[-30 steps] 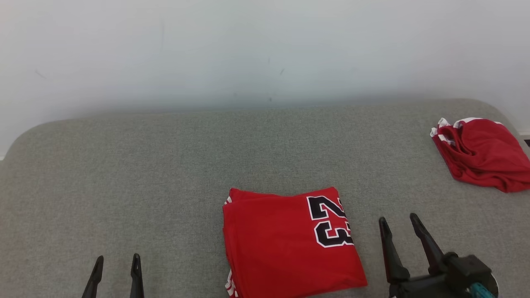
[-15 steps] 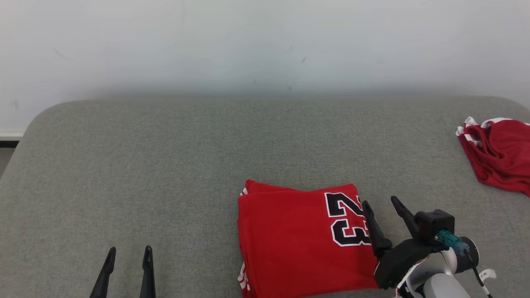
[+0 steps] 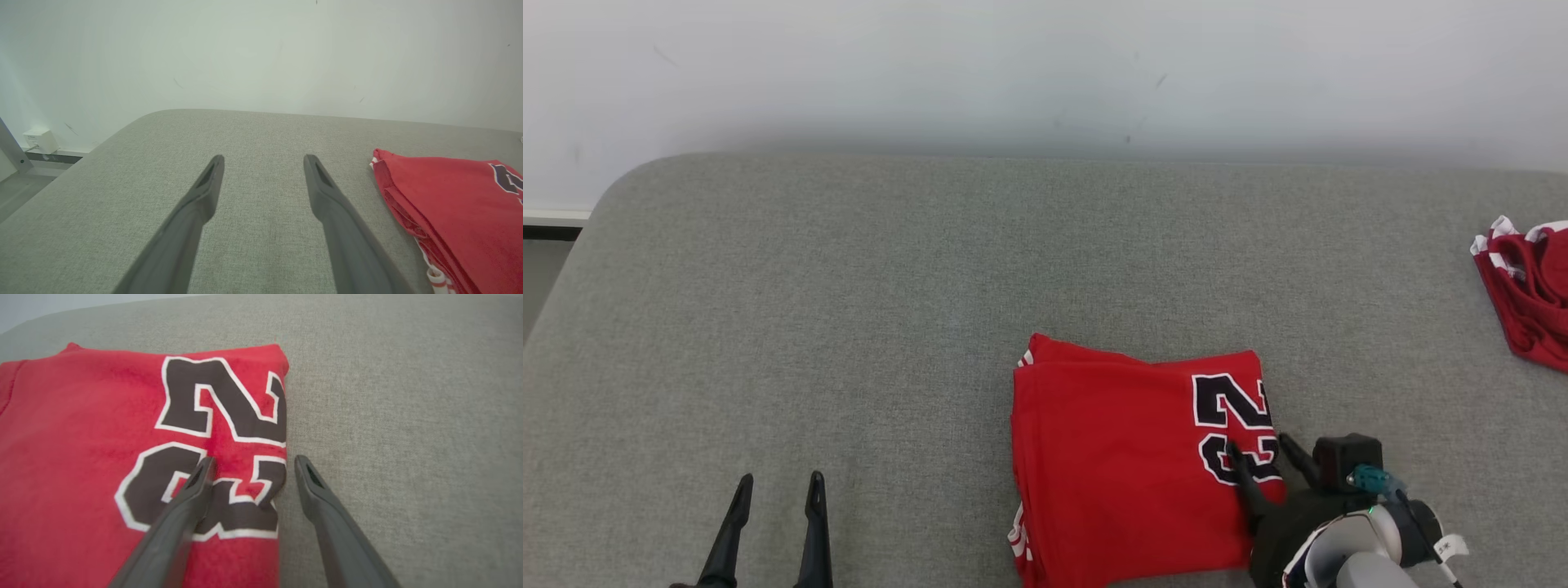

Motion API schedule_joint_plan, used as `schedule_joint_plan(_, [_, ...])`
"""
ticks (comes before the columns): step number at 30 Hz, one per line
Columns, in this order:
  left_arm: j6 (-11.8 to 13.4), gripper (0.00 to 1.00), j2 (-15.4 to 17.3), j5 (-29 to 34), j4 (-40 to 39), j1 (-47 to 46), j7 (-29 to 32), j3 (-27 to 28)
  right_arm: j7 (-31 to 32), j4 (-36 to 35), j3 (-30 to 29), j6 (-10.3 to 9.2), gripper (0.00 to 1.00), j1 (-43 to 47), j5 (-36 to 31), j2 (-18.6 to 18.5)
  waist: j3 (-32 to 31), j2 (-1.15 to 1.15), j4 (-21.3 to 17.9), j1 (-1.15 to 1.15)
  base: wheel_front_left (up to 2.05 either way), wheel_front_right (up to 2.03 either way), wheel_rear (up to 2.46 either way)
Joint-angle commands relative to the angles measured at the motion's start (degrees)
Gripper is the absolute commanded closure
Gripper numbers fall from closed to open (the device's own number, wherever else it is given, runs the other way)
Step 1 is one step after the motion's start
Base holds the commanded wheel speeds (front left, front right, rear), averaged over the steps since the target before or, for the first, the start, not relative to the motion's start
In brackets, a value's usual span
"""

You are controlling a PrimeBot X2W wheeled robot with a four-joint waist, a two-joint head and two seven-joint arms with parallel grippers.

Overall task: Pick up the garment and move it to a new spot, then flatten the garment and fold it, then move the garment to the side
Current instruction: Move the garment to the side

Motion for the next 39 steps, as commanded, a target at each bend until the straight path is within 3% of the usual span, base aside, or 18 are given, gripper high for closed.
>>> schedule_joint_plan(1, [0.1,0.00,-0.1,-0.4,0.2,-0.9,-0.2,0.1,-0.5,1.5,0.3,-0.17,0.00,-0.6,0.8,0.3,0.1,-0.01,-0.1,-0.01,0.00,0.00,0.00])
schedule_joint_plan(4, [0.1,0.00,-0.1,-0.4,0.3,-1.0,-0.2,0.0,-0.3,3.4,1.0,-0.17,0.00,-0.6,1.4,0.7,0.2,-0.01,-0.2,-0.01,0.00,0.00,0.00])
schedule_joint_plan(5, [0.1,0.00,-0.1,-0.4,0.4,-1.1,-0.2,0.0,-0.1,4.1,1.4,-0.17,0.35,-0.4,1.5,0.8,0.3,-0.01,-0.3,-0.01,0.00,0.00,0.00])
schedule_joint_plan(6, [0.1,0.00,-0.1,-0.4,0.5,-1.2,-0.2,0.0,0.1,4.9,2.0,-0.17,0.76,-0.5,1.8,1.0,0.4,-0.01,-0.3,-0.01,0.00,0.00,0.00])
schedule_joint_plan(7, [0.1,0.00,-0.1,-0.5,0.5,-1.5,-0.2,0.0,-0.1,5.4,2.5,-0.17,1.00,-0.8,2.3,1.1,0.4,-0.01,-0.4,-0.01,0.00,0.00,0.00])
schedule_joint_plan(13, [0.1,0.00,-0.1,-0.8,0.7,-2.5,-0.2,-0.4,-1.2,6.8,4.5,-0.17,1.00,-4.7,4.2,0.7,1.7,-0.01,-0.6,-0.01,0.00,0.00,0.00])
schedule_joint_plan(22, [0.0,0.00,-0.1,-1.3,0.7,-6.0,-0.2,-2.5,-1.2,5.9,7.7,-0.17,1.00,-15.4,5.3,-5.0,6.6,-0.01,-0.6,-0.01,0.00,0.00,0.00])
schedule_joint_plan(27, [0.1,0.00,-0.1,-0.9,-0.3,-8.4,-0.2,-3.1,-0.1,4.4,9.1,-0.17,1.00,-22.1,5.8,-10.3,11.3,-0.01,-2.1,-0.01,0.00,0.00,0.00])
schedule_joint_plan(39, [0.1,0.00,2.2,0.7,-4.0,-13.6,-0.2,-2.5,2.9,-1.3,10.9,-0.17,1.00,-33.7,8.5,-23.6,22.8,-0.01,-10.9,-0.01,0.00,0.00,0.00])
